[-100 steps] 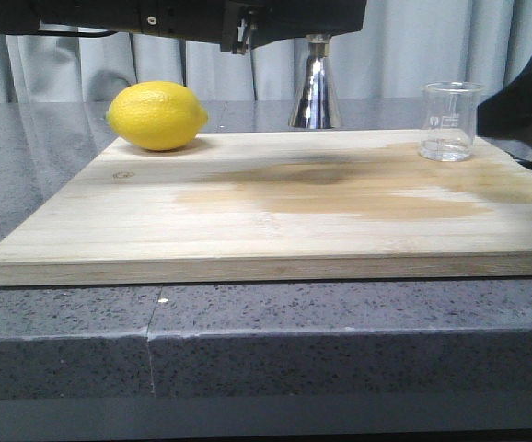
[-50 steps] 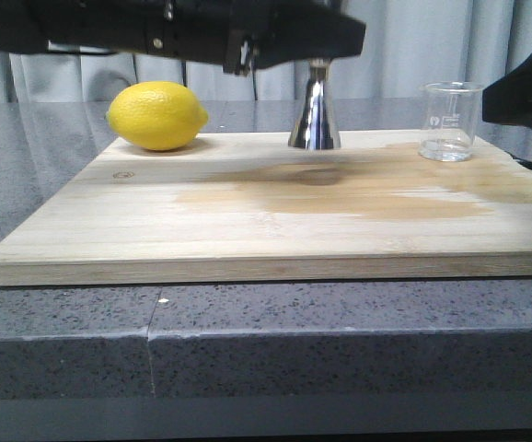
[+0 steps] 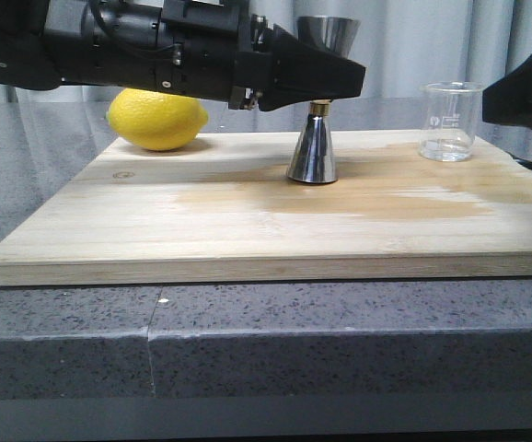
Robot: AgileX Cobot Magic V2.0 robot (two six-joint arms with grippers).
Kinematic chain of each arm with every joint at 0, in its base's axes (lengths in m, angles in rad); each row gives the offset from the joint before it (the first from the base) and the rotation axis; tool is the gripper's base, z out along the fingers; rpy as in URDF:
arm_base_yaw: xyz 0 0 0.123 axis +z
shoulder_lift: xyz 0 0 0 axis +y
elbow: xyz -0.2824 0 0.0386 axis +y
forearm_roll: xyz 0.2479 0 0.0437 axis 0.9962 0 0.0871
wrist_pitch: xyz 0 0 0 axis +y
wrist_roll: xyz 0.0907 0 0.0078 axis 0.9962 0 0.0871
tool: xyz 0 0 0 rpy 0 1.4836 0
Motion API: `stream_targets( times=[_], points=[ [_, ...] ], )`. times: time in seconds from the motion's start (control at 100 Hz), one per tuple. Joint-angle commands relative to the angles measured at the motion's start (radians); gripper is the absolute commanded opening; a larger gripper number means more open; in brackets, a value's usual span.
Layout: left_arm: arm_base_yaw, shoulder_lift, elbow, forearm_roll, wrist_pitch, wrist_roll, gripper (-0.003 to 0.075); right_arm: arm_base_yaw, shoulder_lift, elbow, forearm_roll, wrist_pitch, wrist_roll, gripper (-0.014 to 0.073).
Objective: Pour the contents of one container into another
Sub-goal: 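Lower the jigger onto the board with the left gripper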
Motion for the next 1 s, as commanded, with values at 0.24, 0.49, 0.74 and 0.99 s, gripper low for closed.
stream_targets(
  times=[0.24, 0.49, 0.74, 0.99],
  points=[
    [0.000, -0.054, -0.030, -0.063, 0.073, 0.007, 0.0208, 0.000, -0.020, -0.023, -0.009, -0.067, -0.011, 0.0562],
    [0.000, -0.054, -0.030, -0.025, 0.082, 0.007, 0.0211, 0.000, -0.020, -0.023, -0.009, -0.067, -0.011, 0.0562],
    [0.000, -0.054, -0.030, -0.005, 0.083, 0.007, 0.0288, 0.000, -0.020, -0.025, -0.009, -0.051, -0.011, 0.0562],
    [0.013, -0.069, -0.032, 0.049, 0.021, -0.092, 0.0440, 0.000, -0.077, -0.112, -0.009, 0.213, -0.011, 0.0562]
  ],
)
